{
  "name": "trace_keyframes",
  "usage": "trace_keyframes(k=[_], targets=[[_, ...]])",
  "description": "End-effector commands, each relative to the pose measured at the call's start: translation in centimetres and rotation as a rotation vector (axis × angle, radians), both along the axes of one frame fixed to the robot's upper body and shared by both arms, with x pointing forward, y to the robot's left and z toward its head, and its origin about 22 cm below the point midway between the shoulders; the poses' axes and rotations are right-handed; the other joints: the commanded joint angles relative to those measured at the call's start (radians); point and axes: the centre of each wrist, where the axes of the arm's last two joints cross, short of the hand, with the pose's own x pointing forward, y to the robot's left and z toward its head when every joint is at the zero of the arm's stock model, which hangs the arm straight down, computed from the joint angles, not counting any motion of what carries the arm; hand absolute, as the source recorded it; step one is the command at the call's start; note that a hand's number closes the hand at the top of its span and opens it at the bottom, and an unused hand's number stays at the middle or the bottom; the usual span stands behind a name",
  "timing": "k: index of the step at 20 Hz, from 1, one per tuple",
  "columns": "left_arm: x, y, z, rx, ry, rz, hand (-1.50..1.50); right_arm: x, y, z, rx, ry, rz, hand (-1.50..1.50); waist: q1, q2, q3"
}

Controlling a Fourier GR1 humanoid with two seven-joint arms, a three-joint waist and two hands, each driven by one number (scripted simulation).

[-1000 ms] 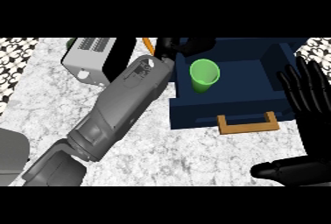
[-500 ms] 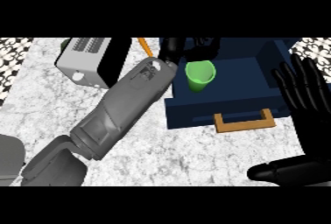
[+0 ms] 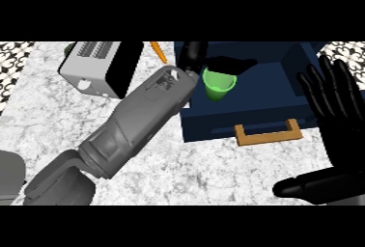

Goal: Pick up the cup, place it into the drawer and close the drawer

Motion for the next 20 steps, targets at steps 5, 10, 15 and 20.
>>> trace_keyframes(k=[5,10,15,20], targets=[[-0.9,-0.4,0.3,-0.23,-0.069,-0.068,-1.5,-1.4,-2.3,-0.4,0.039,0.025,0.046,-1.5,0.04,-0.015,-0.001],[-0.3,0.2,1.2,-0.275,-0.004,-0.077,-1.5,-1.7,-2.7,1.1,-0.013,0.014,0.04,1.5,0.093,-0.024,-0.002],[0.2,4.1,2.3,-0.341,-0.049,-0.02,-1.5,-2.2,-3.7,1.6,-0.227,0.007,0.076,1.5,0.116,-0.032,-0.002],[-0.9,9.9,0.6,-0.383,-0.004,0.023,-1.5,-2.4,-3.4,1.9,-0.327,0.019,0.045,1.5,0.143,-0.038,-0.003]])
